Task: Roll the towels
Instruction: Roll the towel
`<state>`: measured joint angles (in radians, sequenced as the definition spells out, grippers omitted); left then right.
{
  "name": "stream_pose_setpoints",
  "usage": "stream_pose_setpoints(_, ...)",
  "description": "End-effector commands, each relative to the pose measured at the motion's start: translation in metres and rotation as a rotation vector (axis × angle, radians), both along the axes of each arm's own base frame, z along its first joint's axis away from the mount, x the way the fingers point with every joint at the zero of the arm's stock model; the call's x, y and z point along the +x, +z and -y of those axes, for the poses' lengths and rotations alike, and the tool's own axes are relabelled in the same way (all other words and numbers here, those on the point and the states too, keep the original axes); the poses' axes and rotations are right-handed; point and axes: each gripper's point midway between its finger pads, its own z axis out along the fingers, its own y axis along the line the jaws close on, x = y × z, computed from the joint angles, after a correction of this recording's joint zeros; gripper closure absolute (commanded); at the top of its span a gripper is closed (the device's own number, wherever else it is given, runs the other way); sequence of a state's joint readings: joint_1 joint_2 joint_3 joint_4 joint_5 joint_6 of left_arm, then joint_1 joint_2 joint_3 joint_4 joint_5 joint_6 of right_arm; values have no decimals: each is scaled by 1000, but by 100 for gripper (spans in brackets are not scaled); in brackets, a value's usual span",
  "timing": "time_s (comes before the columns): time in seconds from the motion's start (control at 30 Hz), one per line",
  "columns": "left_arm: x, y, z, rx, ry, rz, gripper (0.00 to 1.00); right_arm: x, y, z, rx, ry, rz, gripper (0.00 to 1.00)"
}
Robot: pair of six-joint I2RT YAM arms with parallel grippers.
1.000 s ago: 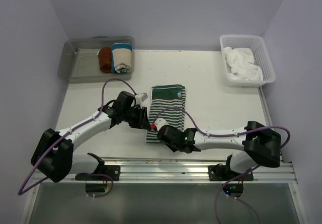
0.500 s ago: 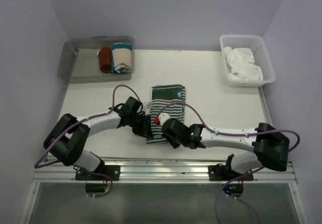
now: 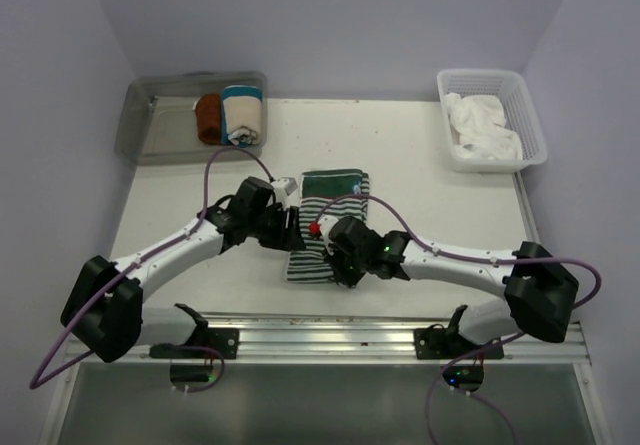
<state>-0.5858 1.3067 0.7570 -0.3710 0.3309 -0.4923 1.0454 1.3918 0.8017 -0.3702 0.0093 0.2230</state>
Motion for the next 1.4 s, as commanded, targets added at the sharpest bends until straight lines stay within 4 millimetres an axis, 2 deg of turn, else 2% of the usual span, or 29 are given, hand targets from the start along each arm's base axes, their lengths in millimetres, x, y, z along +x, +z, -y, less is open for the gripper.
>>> stream_pose_setpoints(0.0, 4, 13, 2, 1, -58, 66, 46, -13, 17, -21, 78, 109, -89, 100)
stream_pose_setpoints(0.1, 3, 13, 1, -1, -49, 66, 47, -14, 18, -25, 104, 120, -165, 100)
stream_pose_setpoints(0.3, 0, 18, -4, -7, -4, 67, 48, -2, 20, -26, 147, 74, -315, 100)
stream_pose_setpoints(0.43, 2, 28, -10, -7, 36, 99, 59, 1, 25, -31, 201, 81, -395, 100)
stream_pose_setpoints(0.6, -8, 30, -8, -42, 2, 95, 64, -1, 20, -35, 229, 91, -486, 100)
stream_pose_setpoints(0.9, -17, 27, -5, -64, -10, 74, 63, 25, 13, -29, 277, -34, -572, 100)
stream_pose_setpoints(1.1, -24, 25, 1, -64, -54, 54, 64, 33, 4, -29, 279, -76, -611, 100)
stream_pose_setpoints(1.37, -34, 22, 9, -71, -130, 29, 67, 48, 1, -28, 279, -114, -613, 100)
